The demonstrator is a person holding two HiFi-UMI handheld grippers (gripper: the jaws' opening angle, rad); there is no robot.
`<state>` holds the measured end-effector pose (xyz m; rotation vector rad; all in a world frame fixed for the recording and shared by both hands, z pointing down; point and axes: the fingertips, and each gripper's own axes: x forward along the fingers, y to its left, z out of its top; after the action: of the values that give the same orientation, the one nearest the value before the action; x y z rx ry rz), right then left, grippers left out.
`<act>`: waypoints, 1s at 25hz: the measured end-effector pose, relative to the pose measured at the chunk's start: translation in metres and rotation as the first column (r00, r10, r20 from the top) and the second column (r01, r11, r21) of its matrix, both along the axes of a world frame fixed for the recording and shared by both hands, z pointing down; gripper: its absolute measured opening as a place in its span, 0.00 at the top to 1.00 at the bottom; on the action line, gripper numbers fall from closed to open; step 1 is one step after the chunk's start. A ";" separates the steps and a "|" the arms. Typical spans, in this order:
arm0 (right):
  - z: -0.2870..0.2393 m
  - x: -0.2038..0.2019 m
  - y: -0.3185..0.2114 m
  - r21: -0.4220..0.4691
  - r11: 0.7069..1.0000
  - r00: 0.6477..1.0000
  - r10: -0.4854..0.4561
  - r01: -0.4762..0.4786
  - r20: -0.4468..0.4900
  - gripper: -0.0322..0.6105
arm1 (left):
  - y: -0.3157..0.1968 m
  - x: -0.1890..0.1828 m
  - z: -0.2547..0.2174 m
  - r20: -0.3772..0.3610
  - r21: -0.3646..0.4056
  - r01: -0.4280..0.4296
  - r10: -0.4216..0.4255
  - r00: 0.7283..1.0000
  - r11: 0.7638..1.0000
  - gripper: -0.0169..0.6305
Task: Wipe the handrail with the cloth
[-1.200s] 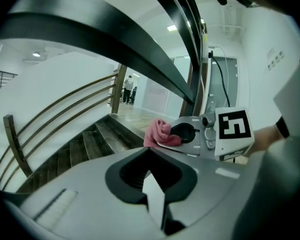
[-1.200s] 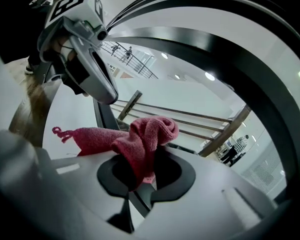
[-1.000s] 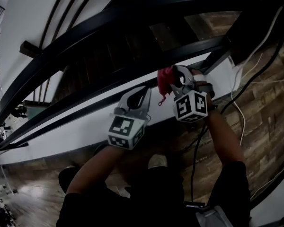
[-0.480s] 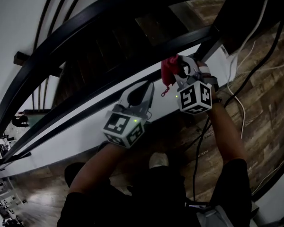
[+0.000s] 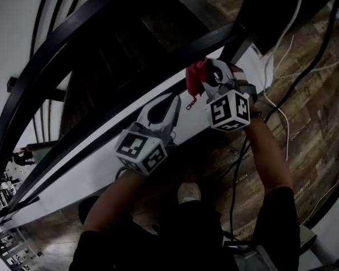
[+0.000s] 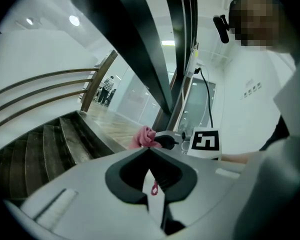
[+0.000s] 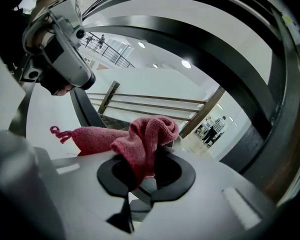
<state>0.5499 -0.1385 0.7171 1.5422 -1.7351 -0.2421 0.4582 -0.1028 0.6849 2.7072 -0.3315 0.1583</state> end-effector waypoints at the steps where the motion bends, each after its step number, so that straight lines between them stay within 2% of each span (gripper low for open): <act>1: 0.000 0.002 0.001 0.001 1.000 1.000 0.003 -0.003 -0.001 0.88 | 0.001 0.002 0.000 -0.001 -0.003 -0.004 0.004 1.000 1.000 0.98; 8: 0.001 0.015 0.001 0.006 0.999 0.999 0.037 -0.037 -0.017 0.88 | 0.005 0.014 0.001 0.027 0.026 -0.049 0.048 0.998 0.998 0.97; 12: 0.000 0.024 0.005 0.014 0.997 0.996 0.072 -0.072 -0.050 0.88 | 0.010 0.017 0.007 0.040 0.017 -0.052 0.051 0.998 0.999 0.98; 17: 0.002 0.034 0.011 0.041 0.994 0.973 0.104 -0.098 -0.206 0.88 | 0.018 0.020 0.014 0.062 0.024 -0.068 0.066 0.996 0.997 0.98; 20: 0.004 0.040 0.012 0.048 0.990 0.962 0.142 -0.135 -0.231 0.88 | 0.019 0.019 0.014 0.075 0.059 -0.071 0.066 0.995 0.996 0.98; 25: 0.007 0.045 0.020 0.028 0.986 0.940 0.168 -0.167 -0.298 0.88 | 0.024 0.015 0.009 0.076 0.040 -0.060 0.057 0.995 0.997 0.98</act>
<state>0.5946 -0.1187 0.7237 1.5552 -1.3601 -0.3706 0.4729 -0.0792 0.6944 2.7591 -0.2806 0.2729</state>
